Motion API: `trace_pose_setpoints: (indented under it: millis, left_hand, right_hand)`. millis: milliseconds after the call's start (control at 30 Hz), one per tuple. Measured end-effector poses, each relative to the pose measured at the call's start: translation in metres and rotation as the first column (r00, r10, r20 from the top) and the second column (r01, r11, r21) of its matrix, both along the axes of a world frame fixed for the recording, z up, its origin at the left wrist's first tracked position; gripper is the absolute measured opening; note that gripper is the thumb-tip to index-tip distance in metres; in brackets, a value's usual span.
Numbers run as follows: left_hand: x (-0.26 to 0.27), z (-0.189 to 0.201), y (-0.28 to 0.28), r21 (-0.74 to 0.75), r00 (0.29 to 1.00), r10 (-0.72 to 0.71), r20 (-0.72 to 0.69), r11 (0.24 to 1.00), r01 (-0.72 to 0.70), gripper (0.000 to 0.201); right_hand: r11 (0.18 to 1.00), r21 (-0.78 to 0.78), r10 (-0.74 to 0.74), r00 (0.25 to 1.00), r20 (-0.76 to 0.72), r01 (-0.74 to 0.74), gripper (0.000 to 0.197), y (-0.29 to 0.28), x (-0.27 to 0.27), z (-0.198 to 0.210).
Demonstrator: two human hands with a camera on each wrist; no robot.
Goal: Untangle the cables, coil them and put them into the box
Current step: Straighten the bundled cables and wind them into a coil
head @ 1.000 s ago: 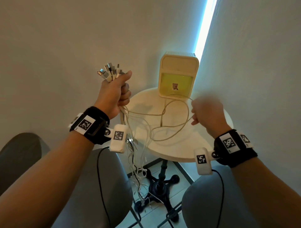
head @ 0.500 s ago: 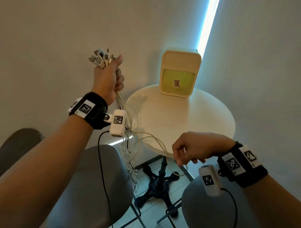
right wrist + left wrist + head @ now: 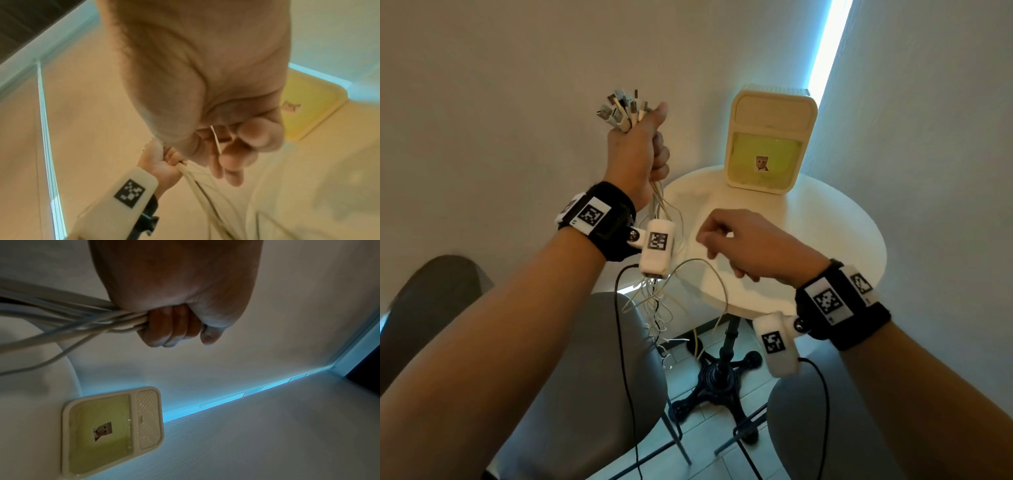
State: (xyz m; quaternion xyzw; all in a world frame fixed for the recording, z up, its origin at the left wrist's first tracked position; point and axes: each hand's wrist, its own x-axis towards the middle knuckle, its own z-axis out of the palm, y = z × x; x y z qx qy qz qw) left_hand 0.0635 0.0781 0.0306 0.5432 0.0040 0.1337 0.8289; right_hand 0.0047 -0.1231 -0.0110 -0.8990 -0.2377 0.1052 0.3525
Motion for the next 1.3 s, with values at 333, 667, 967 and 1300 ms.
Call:
trace_pose_setpoints:
  millis: [333,667,967,1300]
  left_hand:
    - [-0.004,0.009,-0.002,-0.051,1.000,0.009,-0.007,0.999,-0.009,0.049]
    - [-0.009,-0.004,0.012,-0.068,0.999,0.003,-0.044,0.998,-0.006,0.052]
    - [-0.014,-0.009,0.011,-0.022,0.998,-0.069,-0.011,0.997,0.069,0.048]
    - [-0.012,-0.002,0.013,-0.072,0.999,-0.040,-0.024,0.997,0.038,0.053]
  right_hand:
    - [0.962,-0.045,0.259,0.951,-0.170,-0.270,0.020,0.046,-0.030,-0.068]
    - [0.902,-0.217,0.310,0.910,-0.274,-0.373,0.028,0.053,-0.038,-0.093]
    - [0.999,-0.046,0.024,0.961,0.276,-0.012,0.011,0.045,-0.002,-0.031]
    - [0.899,-0.412,0.215,0.970,0.115,-0.150,0.029,0.049,0.010,-0.054]
